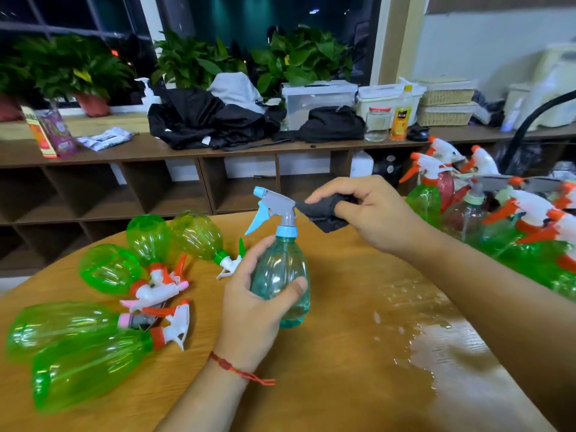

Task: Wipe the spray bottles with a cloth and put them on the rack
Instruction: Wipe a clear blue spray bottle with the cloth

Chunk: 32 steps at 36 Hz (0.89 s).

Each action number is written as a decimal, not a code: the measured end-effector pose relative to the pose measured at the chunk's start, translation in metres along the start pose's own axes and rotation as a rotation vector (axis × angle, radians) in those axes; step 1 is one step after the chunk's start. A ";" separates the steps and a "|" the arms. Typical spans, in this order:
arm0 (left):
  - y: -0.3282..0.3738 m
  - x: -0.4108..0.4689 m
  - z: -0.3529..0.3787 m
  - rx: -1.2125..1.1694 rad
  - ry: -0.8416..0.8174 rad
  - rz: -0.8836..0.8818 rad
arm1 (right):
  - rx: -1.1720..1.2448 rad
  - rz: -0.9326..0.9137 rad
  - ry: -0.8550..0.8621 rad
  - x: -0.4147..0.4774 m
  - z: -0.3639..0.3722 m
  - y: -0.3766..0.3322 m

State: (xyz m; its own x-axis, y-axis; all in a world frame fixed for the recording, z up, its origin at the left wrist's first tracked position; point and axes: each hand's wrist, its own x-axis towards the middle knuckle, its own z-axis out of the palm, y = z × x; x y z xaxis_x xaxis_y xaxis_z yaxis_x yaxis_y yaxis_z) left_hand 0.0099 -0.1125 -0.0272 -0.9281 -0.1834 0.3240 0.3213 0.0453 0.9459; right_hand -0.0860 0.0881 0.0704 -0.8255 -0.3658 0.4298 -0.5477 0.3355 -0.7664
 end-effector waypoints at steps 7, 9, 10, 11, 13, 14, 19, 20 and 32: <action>0.000 0.003 0.004 -0.131 0.022 -0.019 | 0.304 0.183 0.091 -0.017 0.002 0.011; 0.000 0.002 0.004 -0.197 0.042 -0.036 | 0.515 0.331 0.091 -0.028 0.018 0.022; 0.001 0.002 0.003 -0.222 0.048 -0.041 | 0.606 0.406 0.083 -0.035 0.027 0.028; 0.001 0.001 0.002 -0.242 0.060 -0.040 | 0.679 0.462 0.069 -0.043 0.037 0.032; 0.002 0.001 0.002 -0.264 0.090 -0.023 | 0.789 0.521 0.030 -0.059 0.056 0.037; 0.002 0.002 0.002 -0.264 0.099 -0.009 | 0.843 0.535 0.010 -0.066 0.065 0.038; -0.002 0.004 0.004 -0.310 0.094 -0.021 | 1.011 0.528 -0.157 -0.077 0.084 0.036; -0.003 0.004 0.004 -0.309 0.078 -0.021 | 1.026 0.522 -0.173 -0.077 0.083 0.036; -0.011 0.012 -0.002 0.238 0.021 0.049 | 0.935 0.440 0.149 -0.080 0.076 0.034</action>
State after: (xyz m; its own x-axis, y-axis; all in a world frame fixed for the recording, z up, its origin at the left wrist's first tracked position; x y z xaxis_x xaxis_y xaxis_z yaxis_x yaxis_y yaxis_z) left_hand -0.0044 -0.1167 -0.0334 -0.9075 -0.1954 0.3718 0.3105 0.2841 0.9071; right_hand -0.0282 0.0629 -0.0268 -0.9697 -0.2425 0.0293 0.0768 -0.4163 -0.9060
